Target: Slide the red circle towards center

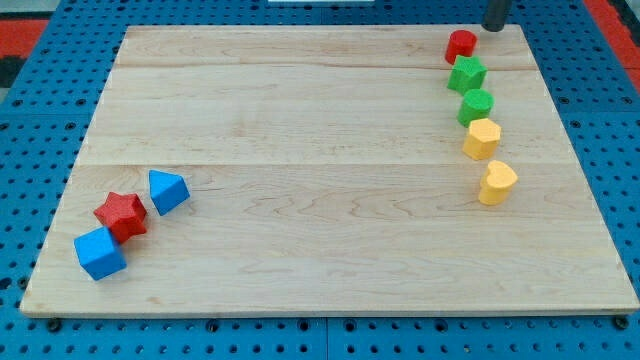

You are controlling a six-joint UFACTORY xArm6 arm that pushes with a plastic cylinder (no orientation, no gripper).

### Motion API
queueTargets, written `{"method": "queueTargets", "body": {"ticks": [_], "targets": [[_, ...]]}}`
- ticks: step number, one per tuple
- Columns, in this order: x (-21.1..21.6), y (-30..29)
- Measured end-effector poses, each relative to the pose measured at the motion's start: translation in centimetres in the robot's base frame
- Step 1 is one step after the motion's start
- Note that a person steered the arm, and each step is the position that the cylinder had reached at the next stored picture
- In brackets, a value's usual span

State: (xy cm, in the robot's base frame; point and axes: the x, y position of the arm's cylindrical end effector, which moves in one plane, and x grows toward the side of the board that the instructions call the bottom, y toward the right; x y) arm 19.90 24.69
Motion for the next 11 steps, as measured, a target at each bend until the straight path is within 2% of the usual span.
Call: {"method": "queueTargets", "body": {"ticks": [2, 3, 4, 5, 7, 9, 10, 11], "targets": [[3.8, -8.6], [4.3, -4.0], [4.4, -2.1], [7.4, -7.9], [10.1, -21.7], [13.9, -25.0], [14.5, -28.3], [14.5, -28.7]]}}
